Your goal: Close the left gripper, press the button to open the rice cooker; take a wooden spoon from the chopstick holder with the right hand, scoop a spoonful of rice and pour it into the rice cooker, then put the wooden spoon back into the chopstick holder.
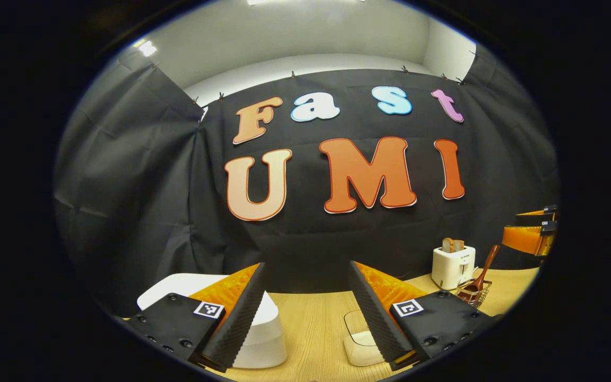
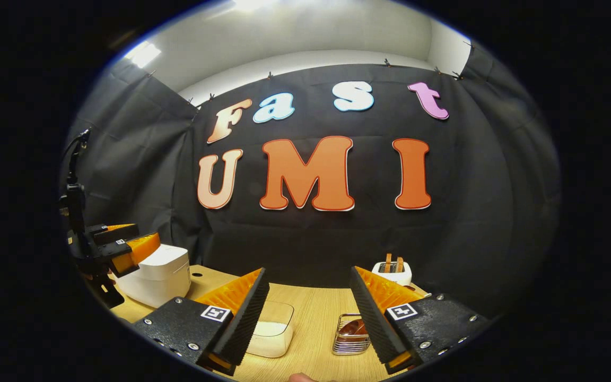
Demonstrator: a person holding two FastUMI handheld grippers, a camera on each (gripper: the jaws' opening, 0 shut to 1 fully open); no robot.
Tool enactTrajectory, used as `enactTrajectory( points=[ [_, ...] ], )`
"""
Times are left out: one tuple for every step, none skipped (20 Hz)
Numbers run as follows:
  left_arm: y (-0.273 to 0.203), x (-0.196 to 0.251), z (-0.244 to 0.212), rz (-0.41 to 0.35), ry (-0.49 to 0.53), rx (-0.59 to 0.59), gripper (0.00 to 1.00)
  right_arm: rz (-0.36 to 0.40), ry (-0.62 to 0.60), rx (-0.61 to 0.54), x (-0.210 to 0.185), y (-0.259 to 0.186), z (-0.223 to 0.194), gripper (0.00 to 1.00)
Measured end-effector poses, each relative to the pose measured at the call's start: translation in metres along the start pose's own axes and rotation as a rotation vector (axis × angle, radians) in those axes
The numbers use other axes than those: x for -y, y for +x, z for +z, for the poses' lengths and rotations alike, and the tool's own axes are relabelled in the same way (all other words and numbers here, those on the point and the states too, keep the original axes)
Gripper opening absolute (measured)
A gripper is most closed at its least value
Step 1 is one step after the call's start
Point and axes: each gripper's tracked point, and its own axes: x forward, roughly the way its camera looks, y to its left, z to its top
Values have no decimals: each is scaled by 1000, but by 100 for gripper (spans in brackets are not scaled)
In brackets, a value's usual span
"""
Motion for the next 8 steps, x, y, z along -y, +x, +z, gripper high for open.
enactTrajectory(
  points=[
    [-1, -1, -1, 0, 16, 0, 96, 2, 1, -5, -1, 1, -1, 92],
    [-1, -3, 1, 10, 32, 8, 100, 5, 0, -8, -2, 1, -1, 92],
    [-1, -5, 2, 18, 42, 12, 100, 4, -3, -8, -1, 2, -1, 92],
    [-1, -3, 0, 16, 47, 8, 96, 1, -4, -5, -1, 1, 1, 92],
    [-1, -1, -3, 8, 50, 2, 96, 4, -3, -3, -2, 2, 2, 92],
    [-1, 0, -4, 4, 48, -2, 100, 4, -2, -3, -4, 2, 1, 92],
    [-1, 0, -5, 1, 45, -8, 96, 5, -3, -5, -4, 0, 1, 92],
    [-1, 0, -6, -2, 42, -10, 100, 0, -7, -6, -4, 0, 0, 92]
  ],
)
